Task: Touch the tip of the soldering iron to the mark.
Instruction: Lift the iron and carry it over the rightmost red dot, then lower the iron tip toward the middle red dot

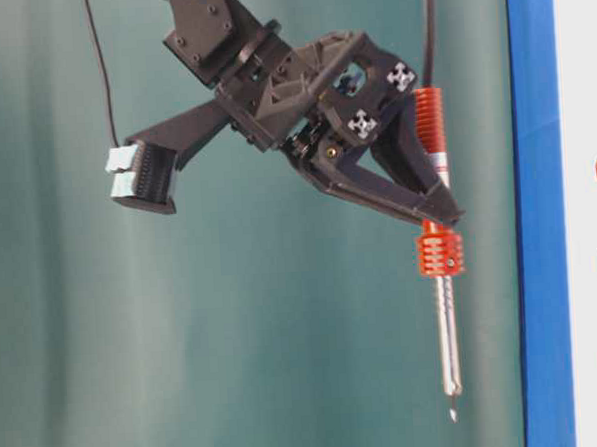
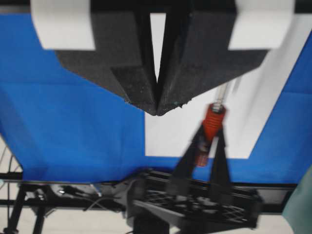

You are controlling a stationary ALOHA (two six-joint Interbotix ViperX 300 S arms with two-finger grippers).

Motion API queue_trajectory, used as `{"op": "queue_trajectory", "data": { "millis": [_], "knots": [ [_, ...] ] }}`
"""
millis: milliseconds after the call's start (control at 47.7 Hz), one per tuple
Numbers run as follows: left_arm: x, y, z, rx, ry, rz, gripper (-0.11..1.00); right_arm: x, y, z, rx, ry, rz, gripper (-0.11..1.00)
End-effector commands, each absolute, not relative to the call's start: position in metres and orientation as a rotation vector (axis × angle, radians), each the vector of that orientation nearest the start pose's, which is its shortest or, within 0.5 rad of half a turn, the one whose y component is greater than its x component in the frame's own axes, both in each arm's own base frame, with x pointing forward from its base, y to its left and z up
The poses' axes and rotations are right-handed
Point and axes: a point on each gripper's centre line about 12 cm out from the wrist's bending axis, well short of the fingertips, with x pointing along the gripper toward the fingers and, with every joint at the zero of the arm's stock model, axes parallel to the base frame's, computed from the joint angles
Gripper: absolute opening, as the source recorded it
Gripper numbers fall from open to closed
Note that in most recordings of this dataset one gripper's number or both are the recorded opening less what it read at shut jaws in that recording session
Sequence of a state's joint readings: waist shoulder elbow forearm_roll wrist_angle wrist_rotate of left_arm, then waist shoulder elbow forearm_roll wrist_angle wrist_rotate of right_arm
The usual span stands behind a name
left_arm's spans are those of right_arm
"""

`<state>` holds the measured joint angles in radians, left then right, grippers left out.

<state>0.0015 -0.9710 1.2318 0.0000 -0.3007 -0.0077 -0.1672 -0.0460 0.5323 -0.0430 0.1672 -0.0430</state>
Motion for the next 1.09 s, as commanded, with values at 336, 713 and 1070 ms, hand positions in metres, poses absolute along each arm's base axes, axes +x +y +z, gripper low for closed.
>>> {"op": "queue_trajectory", "data": {
  "millis": [336, 713, 1070],
  "knots": [
    [0.195, 0.001, 0.277, -0.008, -0.055, 0.003, 0.00, 0.395, -0.084, 0.234, -0.065, 0.667, -0.171, 0.06],
    [0.195, 0.001, 0.277, -0.009, -0.055, 0.003, 0.00, 0.383, -0.083, 0.224, -0.065, 0.843, -0.166, 0.06],
    [0.196, 0.001, 0.276, -0.009, -0.051, 0.003, 0.00, 0.384, -0.087, 0.226, -0.069, 0.839, -0.172, 0.06]
  ]
}}
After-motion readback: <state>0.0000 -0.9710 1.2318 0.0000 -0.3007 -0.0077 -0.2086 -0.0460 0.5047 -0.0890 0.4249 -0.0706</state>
